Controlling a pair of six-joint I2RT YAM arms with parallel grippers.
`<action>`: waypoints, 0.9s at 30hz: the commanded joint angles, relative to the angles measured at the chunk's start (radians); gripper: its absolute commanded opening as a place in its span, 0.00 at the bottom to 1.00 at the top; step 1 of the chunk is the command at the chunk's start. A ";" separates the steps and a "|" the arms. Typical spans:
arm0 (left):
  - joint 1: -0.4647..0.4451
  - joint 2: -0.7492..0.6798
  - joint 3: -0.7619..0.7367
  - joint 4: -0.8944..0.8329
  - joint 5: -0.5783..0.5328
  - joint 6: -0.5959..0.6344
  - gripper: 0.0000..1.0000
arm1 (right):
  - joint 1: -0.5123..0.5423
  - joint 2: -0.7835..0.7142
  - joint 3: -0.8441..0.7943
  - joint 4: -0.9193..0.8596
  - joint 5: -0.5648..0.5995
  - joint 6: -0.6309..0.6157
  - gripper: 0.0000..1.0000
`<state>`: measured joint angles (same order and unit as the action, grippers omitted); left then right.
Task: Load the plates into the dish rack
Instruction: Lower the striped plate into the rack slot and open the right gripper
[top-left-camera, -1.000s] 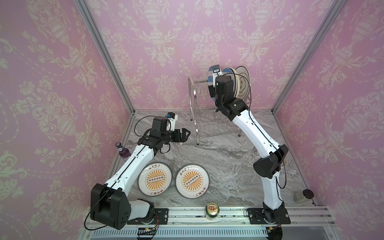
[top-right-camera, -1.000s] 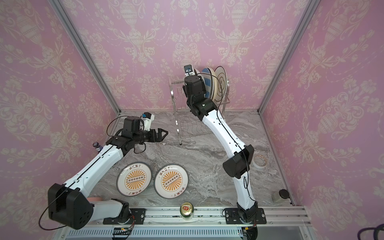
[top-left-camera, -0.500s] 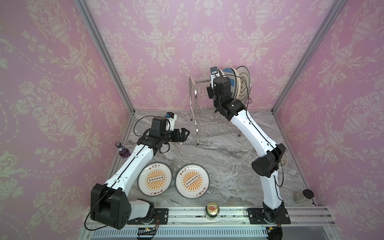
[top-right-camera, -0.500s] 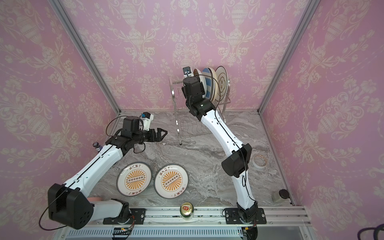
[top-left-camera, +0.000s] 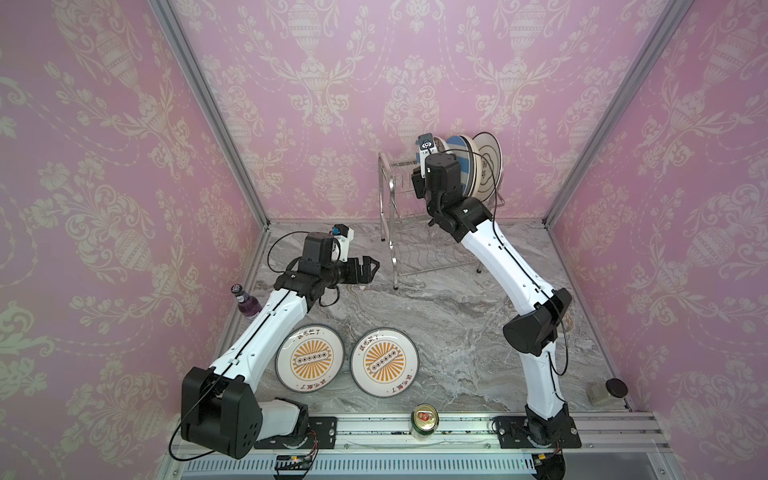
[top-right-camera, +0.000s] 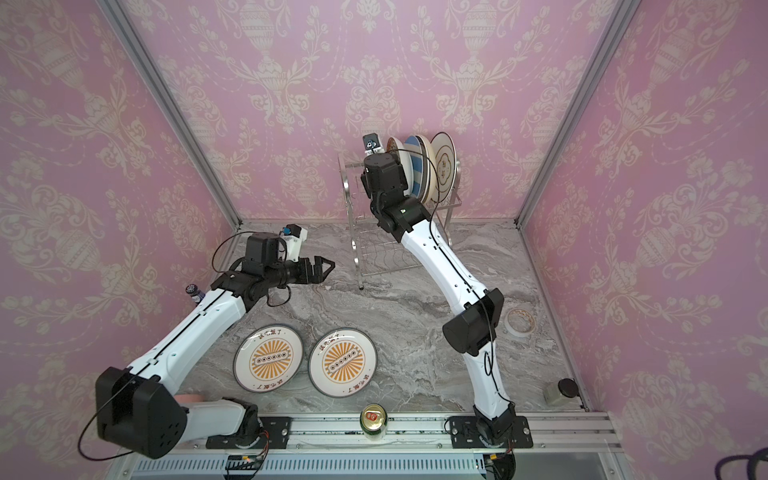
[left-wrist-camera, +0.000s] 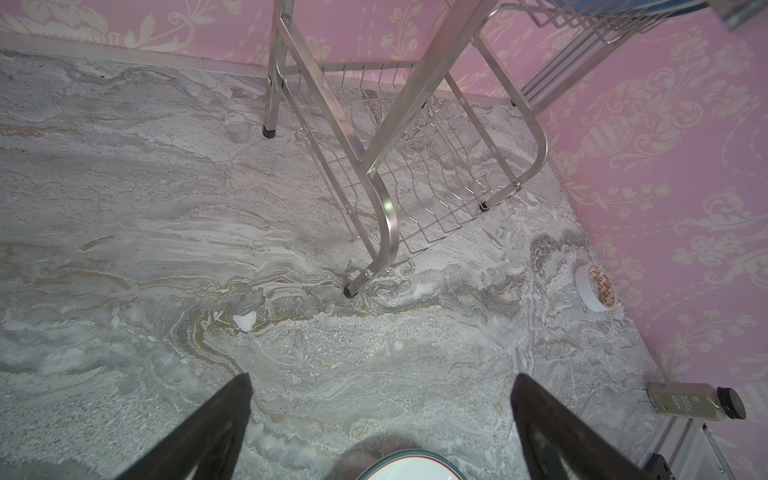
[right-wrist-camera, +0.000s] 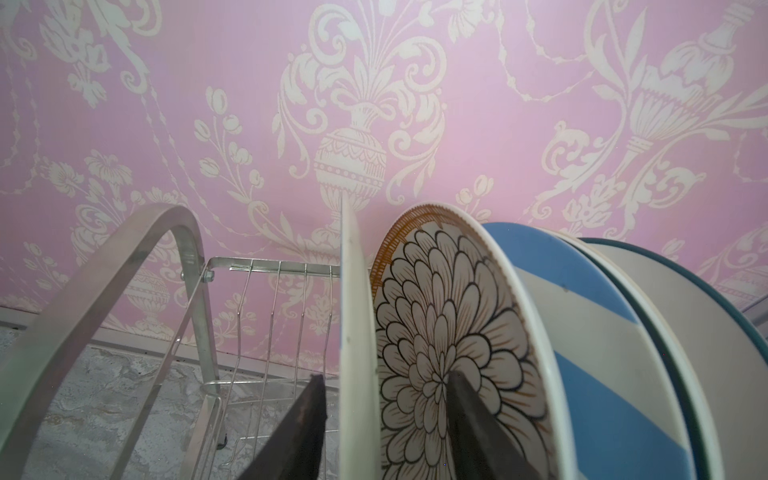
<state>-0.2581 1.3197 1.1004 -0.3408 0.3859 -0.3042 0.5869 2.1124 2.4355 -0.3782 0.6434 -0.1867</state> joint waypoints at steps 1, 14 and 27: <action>0.008 -0.003 0.019 -0.022 -0.002 0.027 0.99 | -0.007 -0.073 0.001 -0.015 0.050 -0.017 0.49; 0.007 -0.027 0.012 -0.032 -0.012 0.033 0.99 | -0.016 -0.039 0.062 -0.028 0.091 -0.050 0.53; 0.007 -0.020 0.016 -0.033 -0.006 0.034 0.99 | -0.049 -0.043 0.076 -0.040 0.109 -0.060 0.55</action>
<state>-0.2581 1.3167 1.1004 -0.3573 0.3859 -0.2966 0.5385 2.0773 2.4836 -0.4103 0.7315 -0.2359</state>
